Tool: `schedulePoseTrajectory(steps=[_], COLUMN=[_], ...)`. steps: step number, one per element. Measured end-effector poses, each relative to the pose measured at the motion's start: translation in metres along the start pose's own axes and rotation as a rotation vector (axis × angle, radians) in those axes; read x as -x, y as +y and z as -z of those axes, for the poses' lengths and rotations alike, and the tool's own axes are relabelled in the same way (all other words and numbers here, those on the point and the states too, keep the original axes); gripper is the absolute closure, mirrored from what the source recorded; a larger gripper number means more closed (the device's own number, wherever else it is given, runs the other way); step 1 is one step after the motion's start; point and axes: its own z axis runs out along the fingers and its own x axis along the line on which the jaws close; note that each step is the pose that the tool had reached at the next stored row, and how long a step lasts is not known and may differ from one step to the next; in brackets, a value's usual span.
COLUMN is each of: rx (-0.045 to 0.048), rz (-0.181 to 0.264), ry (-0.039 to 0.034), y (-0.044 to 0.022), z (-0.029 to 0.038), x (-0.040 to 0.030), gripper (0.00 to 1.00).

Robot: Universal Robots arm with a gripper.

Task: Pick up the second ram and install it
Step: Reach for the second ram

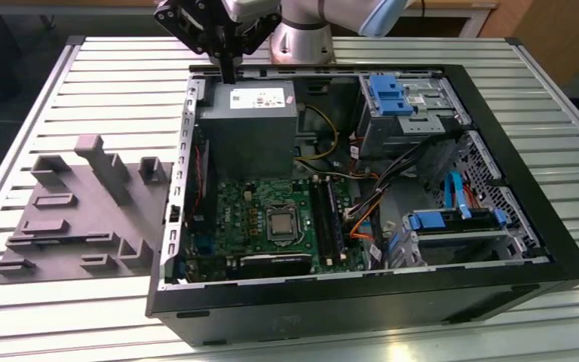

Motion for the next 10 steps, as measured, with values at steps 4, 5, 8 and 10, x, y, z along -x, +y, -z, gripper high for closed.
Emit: schedulePoseTrajectory(steps=[4,5,8,10], rx=[0.0,0.0,0.0,0.0], rz=[0.0,0.0,0.0,0.0], ry=[0.0,0.0,0.0,0.0], y=[-0.0002,-0.0002,-0.0003,-0.0004], z=[0.0,0.0001,0.0001,0.0001], x=[-0.002,-0.0025,-0.004,-0.0049], gripper=[0.89,0.89,0.89,0.89])
